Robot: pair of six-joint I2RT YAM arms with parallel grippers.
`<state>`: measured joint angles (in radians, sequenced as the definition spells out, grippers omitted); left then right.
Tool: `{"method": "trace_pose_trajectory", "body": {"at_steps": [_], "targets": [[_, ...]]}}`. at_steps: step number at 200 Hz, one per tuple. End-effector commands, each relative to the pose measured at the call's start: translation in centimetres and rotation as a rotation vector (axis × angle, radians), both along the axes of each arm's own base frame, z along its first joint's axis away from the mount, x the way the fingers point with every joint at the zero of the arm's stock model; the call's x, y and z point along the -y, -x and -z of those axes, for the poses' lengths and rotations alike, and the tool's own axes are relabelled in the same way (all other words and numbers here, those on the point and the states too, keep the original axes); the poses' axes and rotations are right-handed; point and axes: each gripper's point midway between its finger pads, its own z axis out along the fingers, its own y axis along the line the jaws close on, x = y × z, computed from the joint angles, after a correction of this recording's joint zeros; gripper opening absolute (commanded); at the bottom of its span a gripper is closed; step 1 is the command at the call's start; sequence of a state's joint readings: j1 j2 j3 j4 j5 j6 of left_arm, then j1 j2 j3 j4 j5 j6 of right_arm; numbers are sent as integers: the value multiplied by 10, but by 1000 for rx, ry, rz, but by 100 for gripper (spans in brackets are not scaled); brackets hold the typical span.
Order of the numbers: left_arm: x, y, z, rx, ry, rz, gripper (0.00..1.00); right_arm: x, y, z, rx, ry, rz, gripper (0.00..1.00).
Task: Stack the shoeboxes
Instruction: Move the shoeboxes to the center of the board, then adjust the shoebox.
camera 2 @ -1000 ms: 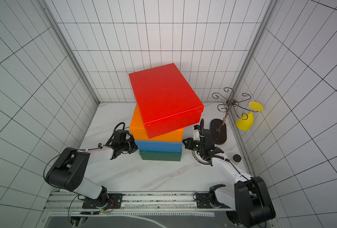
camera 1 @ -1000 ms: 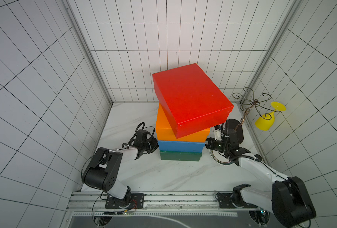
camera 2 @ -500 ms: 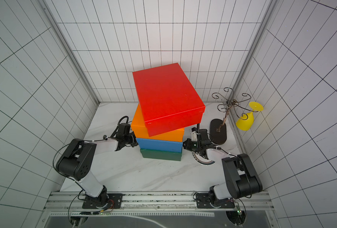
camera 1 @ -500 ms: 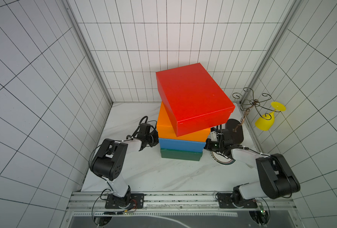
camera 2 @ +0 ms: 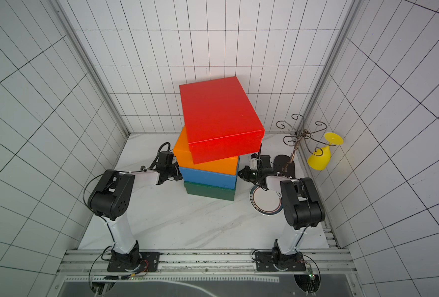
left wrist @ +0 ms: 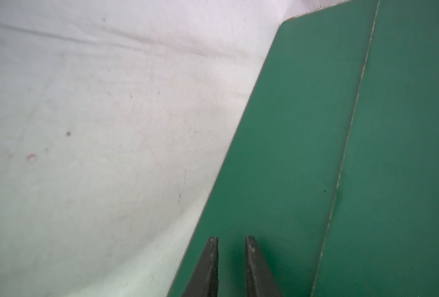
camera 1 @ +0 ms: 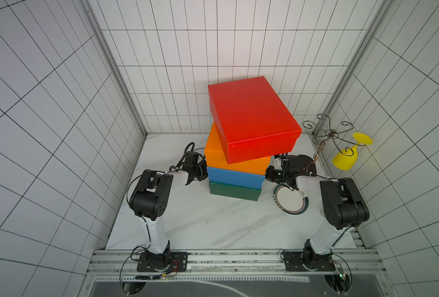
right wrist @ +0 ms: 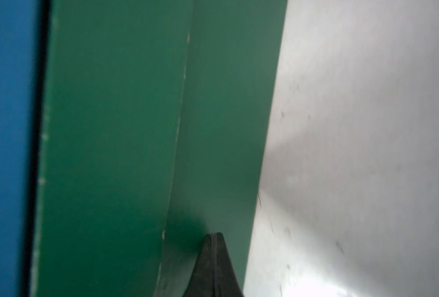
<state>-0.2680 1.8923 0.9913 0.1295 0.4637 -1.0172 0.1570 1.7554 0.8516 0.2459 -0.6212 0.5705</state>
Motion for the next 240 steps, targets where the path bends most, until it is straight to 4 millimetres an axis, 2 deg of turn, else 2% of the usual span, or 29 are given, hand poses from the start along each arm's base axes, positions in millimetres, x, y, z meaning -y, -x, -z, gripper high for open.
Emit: {"method": "trace_pose_trajectory", "body": {"at_steps": [1, 35, 62, 85, 114, 137, 154, 199, 222, 240], "targets": [[13, 2, -9, 3, 47, 53, 21, -23, -37, -56, 157, -104, -66, 5], [2, -6, -7, 1, 47, 37, 21, -26, -51, -54, 149, -116, -62, 5], [-12, -16, -7, 0, 36, 20, 21, -22, -52, -66, 177, -100, -50, 5], [-30, -19, -19, 17, 34, -3, 21, -9, -46, -74, 174, -78, -18, 5], [-66, -16, -45, 55, 16, -57, 21, 12, -33, -93, 201, -37, 37, 5], [-92, -8, -78, 111, 22, -95, 21, 25, -19, -114, 246, 16, 76, 5], [-102, 1, -108, 163, 1, -101, 21, 34, -7, -136, 290, 53, 112, 5], [-103, 31, -201, 352, -58, -83, 22, 61, 26, -191, 403, 156, 206, 6], [-103, 45, -240, 429, -57, -83, 23, 69, 41, -206, 420, 192, 236, 6], [-94, 56, -270, 484, -25, -53, 24, 76, 49, -221, 446, 210, 260, 6]]}}
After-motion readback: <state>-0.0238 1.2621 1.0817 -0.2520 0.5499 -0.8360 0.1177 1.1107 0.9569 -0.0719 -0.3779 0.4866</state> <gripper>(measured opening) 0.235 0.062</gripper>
